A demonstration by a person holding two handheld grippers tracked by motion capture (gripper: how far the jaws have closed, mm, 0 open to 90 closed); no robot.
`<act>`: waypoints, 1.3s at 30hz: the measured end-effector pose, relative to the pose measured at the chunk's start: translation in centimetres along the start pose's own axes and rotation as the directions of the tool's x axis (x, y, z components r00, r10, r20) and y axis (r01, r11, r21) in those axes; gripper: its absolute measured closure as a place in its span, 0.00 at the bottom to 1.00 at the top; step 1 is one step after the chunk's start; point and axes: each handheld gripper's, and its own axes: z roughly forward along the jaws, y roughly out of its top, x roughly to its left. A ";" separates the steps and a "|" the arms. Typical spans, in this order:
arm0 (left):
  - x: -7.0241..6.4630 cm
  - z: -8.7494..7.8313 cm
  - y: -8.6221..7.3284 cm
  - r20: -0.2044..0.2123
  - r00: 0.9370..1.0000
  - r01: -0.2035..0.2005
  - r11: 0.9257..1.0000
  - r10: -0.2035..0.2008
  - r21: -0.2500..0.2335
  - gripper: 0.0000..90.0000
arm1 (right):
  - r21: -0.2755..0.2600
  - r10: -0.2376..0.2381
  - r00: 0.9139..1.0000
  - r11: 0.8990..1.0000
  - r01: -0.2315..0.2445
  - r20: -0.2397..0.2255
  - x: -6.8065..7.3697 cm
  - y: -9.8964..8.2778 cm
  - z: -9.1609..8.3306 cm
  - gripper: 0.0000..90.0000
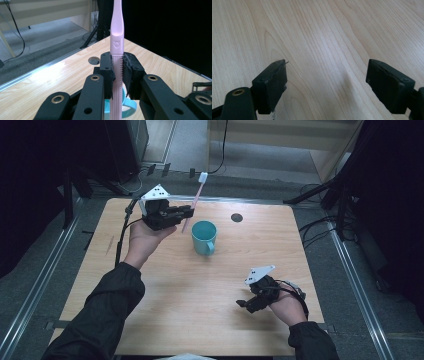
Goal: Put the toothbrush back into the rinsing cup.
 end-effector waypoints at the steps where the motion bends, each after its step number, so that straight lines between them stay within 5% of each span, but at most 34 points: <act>1: 0.0 0.4 0.1 0.011 1.000 0.009 1.000 -0.009 -0.005 0.88 | 0.003 0.006 1.000 1.000 -0.006 0.003 0.0 -0.1 -0.1 0.19; 23: 0.2 5.9 0.3 0.027 0.999 0.027 0.999 -0.028 0.022 0.88 | -0.004 0.006 1.000 1.000 -0.006 0.000 0.1 -0.3 -0.2 0.19; 39: 0.5 8.3 -1.2 -0.014 1.000 0.024 0.997 -0.023 0.069 0.88 | -0.005 -0.005 1.000 1.000 0.005 -0.005 0.2 -0.3 -0.3 0.19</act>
